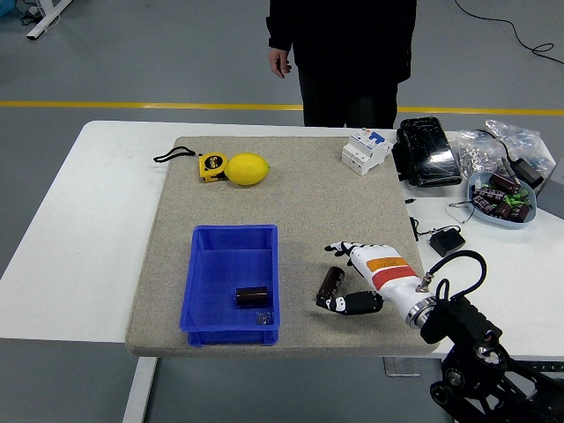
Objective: Pick up the battery,place it into the box
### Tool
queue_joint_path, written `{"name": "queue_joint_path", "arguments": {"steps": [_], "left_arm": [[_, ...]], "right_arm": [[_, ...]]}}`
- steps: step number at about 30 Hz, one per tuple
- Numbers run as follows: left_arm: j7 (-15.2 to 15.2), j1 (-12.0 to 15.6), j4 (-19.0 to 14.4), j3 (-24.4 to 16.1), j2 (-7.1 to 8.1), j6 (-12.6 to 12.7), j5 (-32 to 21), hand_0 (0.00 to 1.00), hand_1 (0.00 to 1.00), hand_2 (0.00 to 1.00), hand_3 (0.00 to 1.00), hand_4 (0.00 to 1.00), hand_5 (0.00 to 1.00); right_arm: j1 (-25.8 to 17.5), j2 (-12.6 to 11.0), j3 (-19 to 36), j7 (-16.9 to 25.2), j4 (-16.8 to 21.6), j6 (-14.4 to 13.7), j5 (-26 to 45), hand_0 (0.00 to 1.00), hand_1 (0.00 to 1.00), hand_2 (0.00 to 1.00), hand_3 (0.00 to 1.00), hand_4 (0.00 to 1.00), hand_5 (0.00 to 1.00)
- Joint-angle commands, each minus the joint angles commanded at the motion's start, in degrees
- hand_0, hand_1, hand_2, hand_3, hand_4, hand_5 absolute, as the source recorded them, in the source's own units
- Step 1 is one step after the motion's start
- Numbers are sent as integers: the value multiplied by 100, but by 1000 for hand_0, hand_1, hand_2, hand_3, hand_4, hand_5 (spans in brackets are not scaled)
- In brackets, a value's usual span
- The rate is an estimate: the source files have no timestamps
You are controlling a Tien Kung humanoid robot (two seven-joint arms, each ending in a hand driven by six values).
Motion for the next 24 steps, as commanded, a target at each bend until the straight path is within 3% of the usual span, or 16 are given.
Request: {"name": "queue_joint_path", "arguments": {"steps": [9, 24], "left_arm": [[-14, -51, 0, 134, -5, -1, -158, 720, 675, 676, 586, 630, 553], [13, -49, 0, 191, 6, -45, -137, 719, 674, 678, 588, 628, 552]], "right_arm": [[63, 82, 35, 23, -355, -27, -20, 532, 620, 761, 851, 998, 535], [123, 239, -98, -138, -518, -137, -68, 535, 619, 765, 857, 998, 542]]}}
